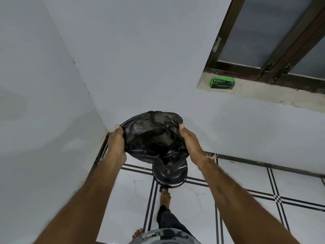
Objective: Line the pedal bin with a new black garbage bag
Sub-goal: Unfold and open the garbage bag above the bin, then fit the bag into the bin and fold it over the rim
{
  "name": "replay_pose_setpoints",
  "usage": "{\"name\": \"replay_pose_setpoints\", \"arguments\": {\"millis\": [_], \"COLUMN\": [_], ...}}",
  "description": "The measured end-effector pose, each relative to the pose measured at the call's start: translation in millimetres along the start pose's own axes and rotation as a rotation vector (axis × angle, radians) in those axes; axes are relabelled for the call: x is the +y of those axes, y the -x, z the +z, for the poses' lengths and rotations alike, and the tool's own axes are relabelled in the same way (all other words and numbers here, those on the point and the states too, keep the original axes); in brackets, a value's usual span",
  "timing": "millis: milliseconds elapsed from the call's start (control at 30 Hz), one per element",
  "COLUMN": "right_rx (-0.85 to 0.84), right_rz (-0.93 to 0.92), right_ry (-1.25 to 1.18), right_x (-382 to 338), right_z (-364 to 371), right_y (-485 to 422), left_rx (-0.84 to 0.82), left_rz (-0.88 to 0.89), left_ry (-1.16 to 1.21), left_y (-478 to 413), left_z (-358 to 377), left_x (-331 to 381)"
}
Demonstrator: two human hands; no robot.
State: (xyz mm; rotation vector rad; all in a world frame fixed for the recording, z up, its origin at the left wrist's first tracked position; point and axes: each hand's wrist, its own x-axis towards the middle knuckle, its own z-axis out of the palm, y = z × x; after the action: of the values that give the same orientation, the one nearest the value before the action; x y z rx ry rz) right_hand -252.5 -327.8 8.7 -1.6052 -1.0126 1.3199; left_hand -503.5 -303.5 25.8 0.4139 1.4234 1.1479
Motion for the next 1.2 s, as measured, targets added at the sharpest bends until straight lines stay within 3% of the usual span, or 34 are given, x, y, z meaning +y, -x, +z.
{"name": "replay_pose_setpoints", "arguments": {"millis": [300,433,667,767,967,1100,1200], "right_rx": [-0.078,-0.018,0.054,0.098,0.178,0.241,0.258], "right_rz": [0.253,0.376,0.502,0.490,0.271,0.550,0.599], "right_ry": [-0.139,-0.242,-0.398,-0.469,-0.441,-0.402,-0.398], "right_x": [46,85,198,219,263,347,383], "right_z": [-4,2,11,18,9,17,20], "right_y": [-73,-101,-128,-142,-157,-150,-177], "left_rx": [0.082,0.140,0.079,0.066,0.008,-0.030,-0.057], "left_rz": [-0.094,-0.156,-0.220,-0.213,-0.104,-0.186,-0.252], "left_ry": [-0.089,-0.090,-0.031,-0.001,0.054,0.000,-0.051], "left_y": [-55,-86,-131,-148,-184,-203,-226], "left_z": [20,15,20,29,28,25,29], "left_x": [-33,-76,-183,-213,-251,-305,-344]}}
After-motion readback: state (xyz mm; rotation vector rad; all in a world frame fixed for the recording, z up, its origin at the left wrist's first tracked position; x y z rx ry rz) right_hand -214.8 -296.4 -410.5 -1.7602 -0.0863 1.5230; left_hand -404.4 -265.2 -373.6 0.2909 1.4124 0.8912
